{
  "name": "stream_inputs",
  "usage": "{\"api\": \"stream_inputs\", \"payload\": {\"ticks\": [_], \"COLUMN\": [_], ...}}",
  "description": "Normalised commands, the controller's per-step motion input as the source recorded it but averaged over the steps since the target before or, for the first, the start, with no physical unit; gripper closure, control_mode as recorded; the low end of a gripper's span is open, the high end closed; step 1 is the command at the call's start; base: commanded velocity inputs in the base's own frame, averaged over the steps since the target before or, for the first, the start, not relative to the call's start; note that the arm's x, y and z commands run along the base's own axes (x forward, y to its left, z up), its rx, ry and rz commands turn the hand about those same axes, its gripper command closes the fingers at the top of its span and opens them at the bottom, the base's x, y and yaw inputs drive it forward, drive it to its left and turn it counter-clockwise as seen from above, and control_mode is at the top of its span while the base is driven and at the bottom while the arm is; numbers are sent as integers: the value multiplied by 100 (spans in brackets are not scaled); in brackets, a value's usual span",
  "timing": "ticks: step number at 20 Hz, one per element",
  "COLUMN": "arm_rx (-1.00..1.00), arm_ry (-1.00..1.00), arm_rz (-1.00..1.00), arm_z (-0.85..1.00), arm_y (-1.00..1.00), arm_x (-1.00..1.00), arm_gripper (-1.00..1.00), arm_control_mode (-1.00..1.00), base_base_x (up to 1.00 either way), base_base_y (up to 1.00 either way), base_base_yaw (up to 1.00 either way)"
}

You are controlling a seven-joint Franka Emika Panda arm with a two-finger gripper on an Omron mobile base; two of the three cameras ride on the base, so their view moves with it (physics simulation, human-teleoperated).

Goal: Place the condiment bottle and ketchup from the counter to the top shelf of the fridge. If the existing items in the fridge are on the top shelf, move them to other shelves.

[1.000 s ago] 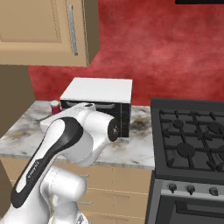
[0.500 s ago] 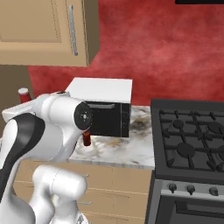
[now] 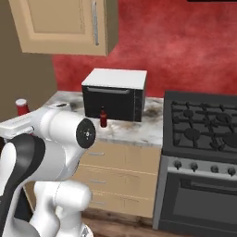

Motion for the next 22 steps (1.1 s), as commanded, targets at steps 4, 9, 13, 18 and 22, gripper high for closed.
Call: {"api": "stream_inputs", "payload": {"ticks": [4, 9, 13, 18, 22], "arm_rx": [0, 0, 0, 0, 0], "arm_ry": [0, 0, 0, 0, 0], "arm_rz": [0, 0, 0, 0, 0], "arm_z": [0, 0, 0, 0, 0], "arm_y": [0, 0, 0, 0, 0], "arm_x": [0, 0, 0, 0, 0], "arm_gripper": [100, 100, 100, 100, 100], "arm_control_mode": [100, 100, 100, 100, 100], "base_base_x": [-100, -100, -100, -57, 6], "base_base_y": [-48, 13, 93, 100, 100], "base_base_yaw": [33, 44, 46, 34, 18]}}
